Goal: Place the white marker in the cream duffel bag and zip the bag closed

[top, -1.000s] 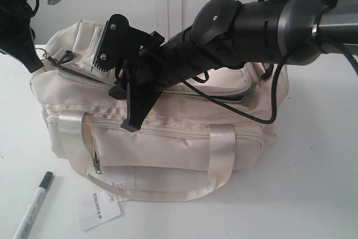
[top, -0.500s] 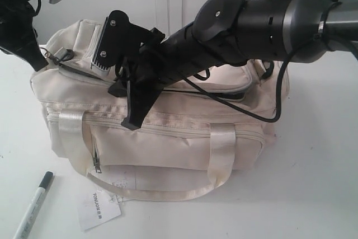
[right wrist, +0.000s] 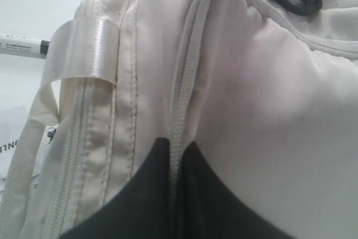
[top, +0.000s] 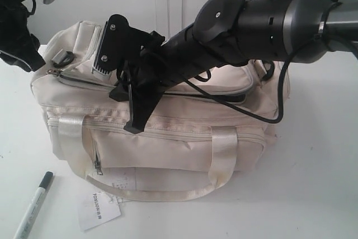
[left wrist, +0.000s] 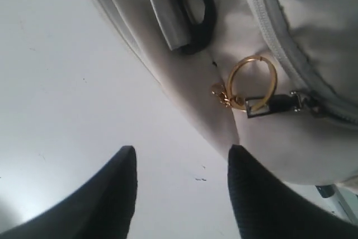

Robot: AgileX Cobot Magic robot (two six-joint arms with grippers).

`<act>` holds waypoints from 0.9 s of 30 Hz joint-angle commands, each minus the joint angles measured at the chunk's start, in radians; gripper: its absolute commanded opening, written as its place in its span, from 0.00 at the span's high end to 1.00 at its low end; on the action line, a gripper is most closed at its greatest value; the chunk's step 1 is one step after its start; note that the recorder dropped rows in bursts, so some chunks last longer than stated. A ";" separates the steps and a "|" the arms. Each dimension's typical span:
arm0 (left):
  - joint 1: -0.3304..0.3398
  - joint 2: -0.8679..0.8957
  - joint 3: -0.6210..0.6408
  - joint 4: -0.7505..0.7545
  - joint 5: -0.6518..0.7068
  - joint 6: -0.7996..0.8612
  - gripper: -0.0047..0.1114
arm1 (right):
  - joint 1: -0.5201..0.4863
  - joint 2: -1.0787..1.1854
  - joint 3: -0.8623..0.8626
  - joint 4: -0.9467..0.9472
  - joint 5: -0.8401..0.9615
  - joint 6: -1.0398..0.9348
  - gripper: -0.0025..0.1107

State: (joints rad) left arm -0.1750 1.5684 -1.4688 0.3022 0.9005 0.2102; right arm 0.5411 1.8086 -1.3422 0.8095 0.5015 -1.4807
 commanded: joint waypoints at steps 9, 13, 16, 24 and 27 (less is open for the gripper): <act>0.003 -0.152 0.019 -0.085 0.074 -0.081 0.47 | -0.002 -0.013 0.000 0.001 0.005 0.017 0.98; 0.003 -0.185 0.085 -0.189 0.018 -0.079 0.47 | -0.002 -0.013 0.000 0.001 0.000 0.054 0.96; 0.003 -0.197 0.147 -0.268 -0.033 -0.079 0.47 | -0.002 -0.013 0.000 0.003 -0.005 0.056 0.88; 0.003 -0.255 0.298 -0.524 -0.156 0.092 0.47 | -0.002 -0.015 0.000 0.003 0.003 0.097 0.60; 0.003 -0.291 0.327 -0.549 -0.185 0.097 0.47 | -0.004 -0.026 0.000 -0.003 -0.015 0.197 0.54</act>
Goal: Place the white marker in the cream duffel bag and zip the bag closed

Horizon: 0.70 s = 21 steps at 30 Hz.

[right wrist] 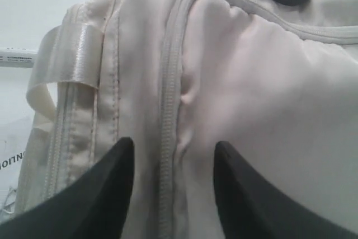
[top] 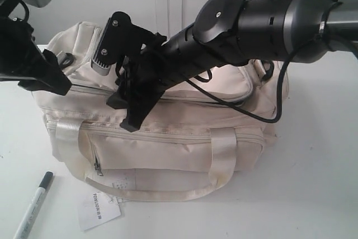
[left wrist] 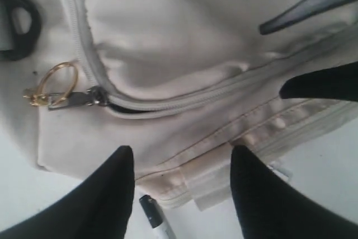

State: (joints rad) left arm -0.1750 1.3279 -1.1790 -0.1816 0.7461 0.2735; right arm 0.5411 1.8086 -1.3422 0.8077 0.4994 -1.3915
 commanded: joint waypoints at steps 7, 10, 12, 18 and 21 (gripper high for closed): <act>0.003 -0.131 0.184 -0.105 -0.208 -0.049 0.42 | -0.015 -0.091 -0.023 -0.002 -0.030 0.489 0.53; 0.003 -0.142 0.257 -0.169 -0.324 -0.119 0.41 | -0.024 -0.096 -0.059 -0.002 0.046 0.564 0.53; 0.003 -0.146 0.300 -0.247 -0.402 -0.121 0.41 | -0.033 -0.082 -0.093 -0.023 0.112 0.634 0.53; 0.003 -0.153 0.357 -0.344 -0.527 -0.121 0.41 | -0.035 -0.014 -0.228 -0.252 0.267 0.822 0.53; 0.038 -0.153 0.367 -0.340 -0.539 -0.142 0.41 | -0.035 0.025 -0.295 -0.353 0.342 0.869 0.53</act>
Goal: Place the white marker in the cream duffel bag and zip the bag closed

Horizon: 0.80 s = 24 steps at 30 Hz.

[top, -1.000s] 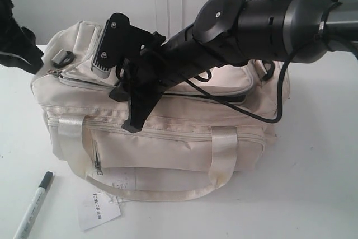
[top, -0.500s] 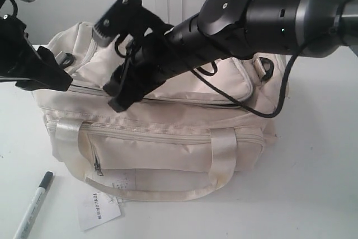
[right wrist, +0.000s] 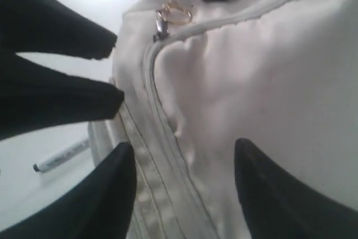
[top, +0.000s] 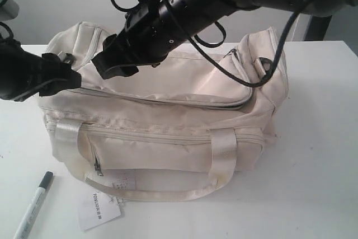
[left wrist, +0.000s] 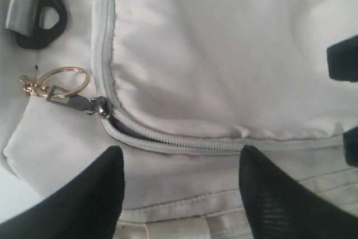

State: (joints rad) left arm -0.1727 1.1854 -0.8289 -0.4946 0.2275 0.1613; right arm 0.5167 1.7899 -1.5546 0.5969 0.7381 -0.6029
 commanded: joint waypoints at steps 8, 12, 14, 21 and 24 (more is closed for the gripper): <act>0.208 -0.011 0.017 -0.034 0.048 -0.123 0.41 | -0.009 0.138 -0.188 -0.173 0.146 -0.075 0.53; 0.210 -0.011 0.029 -0.088 0.135 -0.136 0.41 | -0.009 0.162 -0.189 -0.173 0.125 -0.182 0.53; 0.210 -0.013 0.053 -0.149 0.149 -0.141 0.41 | -0.009 0.168 -0.189 -0.173 0.109 -0.184 0.53; 0.210 -0.013 0.126 -0.238 0.091 -0.139 0.41 | -0.009 0.205 -0.189 -0.188 0.100 -0.251 0.55; 0.210 -0.009 0.131 -0.250 0.068 -0.139 0.41 | -0.009 0.208 -0.189 -0.186 0.106 -0.253 0.55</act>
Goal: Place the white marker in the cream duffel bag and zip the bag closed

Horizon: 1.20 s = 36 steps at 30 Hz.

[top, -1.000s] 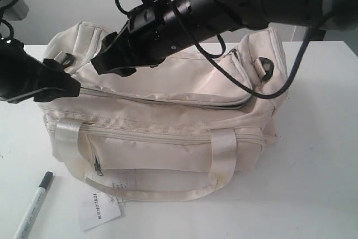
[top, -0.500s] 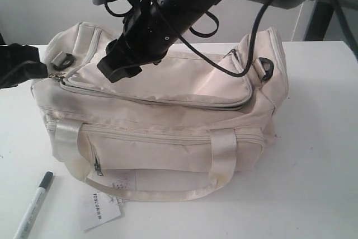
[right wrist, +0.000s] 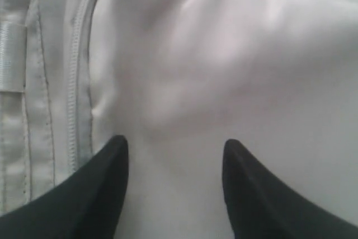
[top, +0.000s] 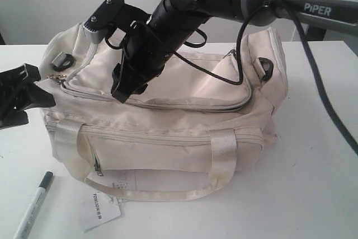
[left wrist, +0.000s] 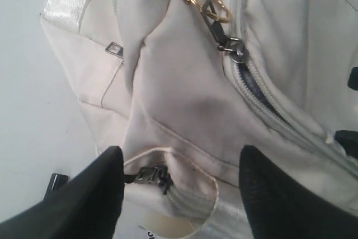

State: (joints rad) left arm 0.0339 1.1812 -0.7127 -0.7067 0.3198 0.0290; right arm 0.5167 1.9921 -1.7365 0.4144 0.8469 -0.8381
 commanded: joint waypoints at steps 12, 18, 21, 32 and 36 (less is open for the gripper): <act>0.004 -0.004 0.015 -0.077 -0.090 -0.007 0.41 | -0.009 -0.077 -0.007 0.001 0.041 0.005 0.55; 0.004 0.055 0.015 -0.080 -0.095 -0.007 0.41 | -0.009 -0.088 -0.007 0.041 0.118 0.005 0.55; 0.004 0.084 0.015 -0.100 -0.115 -0.007 0.41 | -0.009 -0.088 -0.007 0.036 0.118 0.005 0.55; 0.001 0.135 0.015 -0.171 -0.164 0.023 0.96 | -0.009 -0.076 -0.007 0.071 0.186 -0.086 0.55; 0.001 0.135 0.015 -0.171 -0.164 0.028 0.96 | -0.005 -0.055 -0.007 0.085 0.193 -0.127 0.55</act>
State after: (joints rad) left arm 0.0339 1.3172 -0.7046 -0.8655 0.1631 0.0478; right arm 0.5167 1.9245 -1.7365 0.4903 1.0323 -0.9521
